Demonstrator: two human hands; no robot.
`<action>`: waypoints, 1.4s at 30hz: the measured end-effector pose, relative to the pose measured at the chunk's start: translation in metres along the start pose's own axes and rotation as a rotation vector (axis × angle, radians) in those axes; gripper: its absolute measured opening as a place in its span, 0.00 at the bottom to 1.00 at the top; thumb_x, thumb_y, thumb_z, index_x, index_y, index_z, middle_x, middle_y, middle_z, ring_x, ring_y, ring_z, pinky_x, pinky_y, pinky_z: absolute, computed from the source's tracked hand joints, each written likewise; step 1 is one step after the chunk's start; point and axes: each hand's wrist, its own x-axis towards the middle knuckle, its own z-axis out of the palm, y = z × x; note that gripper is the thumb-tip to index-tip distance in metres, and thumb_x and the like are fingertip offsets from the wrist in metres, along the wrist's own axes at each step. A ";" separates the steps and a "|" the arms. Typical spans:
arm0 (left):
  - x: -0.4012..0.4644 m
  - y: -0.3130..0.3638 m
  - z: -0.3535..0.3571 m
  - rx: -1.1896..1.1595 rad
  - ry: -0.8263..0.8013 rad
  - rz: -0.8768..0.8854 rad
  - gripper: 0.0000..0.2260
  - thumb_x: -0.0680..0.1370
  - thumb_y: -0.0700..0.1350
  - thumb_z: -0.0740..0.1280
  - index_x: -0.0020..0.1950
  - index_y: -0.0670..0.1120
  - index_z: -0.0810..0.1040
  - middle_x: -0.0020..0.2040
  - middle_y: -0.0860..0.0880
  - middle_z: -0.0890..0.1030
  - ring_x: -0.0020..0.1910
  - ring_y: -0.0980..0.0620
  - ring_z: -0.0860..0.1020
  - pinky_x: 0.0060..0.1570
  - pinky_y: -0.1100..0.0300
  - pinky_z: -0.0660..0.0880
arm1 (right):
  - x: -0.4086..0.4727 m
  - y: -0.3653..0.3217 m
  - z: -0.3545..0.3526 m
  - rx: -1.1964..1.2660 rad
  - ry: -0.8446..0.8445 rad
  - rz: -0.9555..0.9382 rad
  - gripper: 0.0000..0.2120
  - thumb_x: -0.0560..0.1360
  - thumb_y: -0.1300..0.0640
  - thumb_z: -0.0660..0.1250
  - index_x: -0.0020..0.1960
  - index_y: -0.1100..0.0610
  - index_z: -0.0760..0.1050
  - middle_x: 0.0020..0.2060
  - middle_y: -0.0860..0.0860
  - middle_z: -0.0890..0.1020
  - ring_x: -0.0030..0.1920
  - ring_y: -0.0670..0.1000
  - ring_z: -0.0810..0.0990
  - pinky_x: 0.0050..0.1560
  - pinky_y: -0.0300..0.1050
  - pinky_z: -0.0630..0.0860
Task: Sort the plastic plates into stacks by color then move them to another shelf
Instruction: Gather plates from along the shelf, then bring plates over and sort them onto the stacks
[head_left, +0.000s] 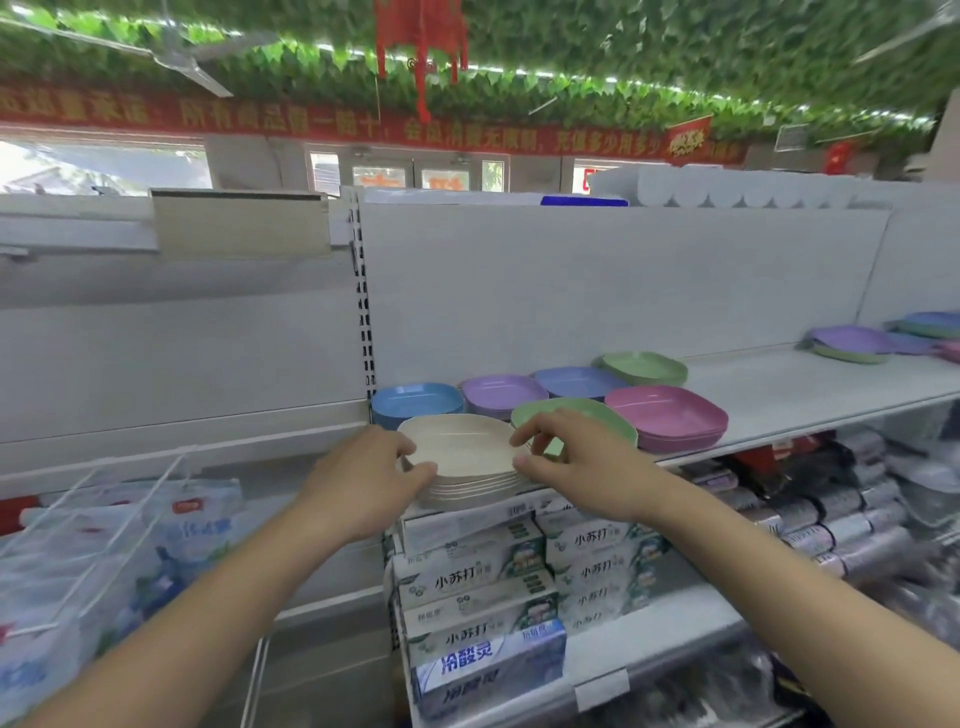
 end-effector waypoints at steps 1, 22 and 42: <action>-0.001 0.001 0.000 0.001 -0.020 -0.005 0.22 0.80 0.59 0.64 0.71 0.51 0.75 0.70 0.51 0.75 0.68 0.50 0.74 0.66 0.51 0.72 | -0.002 0.000 -0.001 0.002 0.000 -0.007 0.10 0.79 0.46 0.69 0.59 0.45 0.79 0.51 0.43 0.79 0.43 0.38 0.77 0.48 0.35 0.72; -0.056 0.198 0.046 -0.054 0.182 0.022 0.12 0.78 0.56 0.68 0.61 0.61 0.77 0.60 0.57 0.78 0.61 0.53 0.76 0.62 0.51 0.73 | -0.100 0.128 -0.119 0.050 -0.062 -0.234 0.11 0.79 0.46 0.68 0.60 0.47 0.79 0.54 0.43 0.78 0.50 0.39 0.78 0.55 0.41 0.75; 0.025 0.656 0.274 -0.286 -0.155 0.792 0.14 0.74 0.61 0.66 0.57 0.61 0.80 0.55 0.61 0.78 0.58 0.57 0.76 0.59 0.48 0.75 | -0.292 0.451 -0.376 -0.185 0.273 0.293 0.09 0.80 0.47 0.69 0.59 0.47 0.80 0.54 0.45 0.76 0.55 0.43 0.76 0.58 0.40 0.72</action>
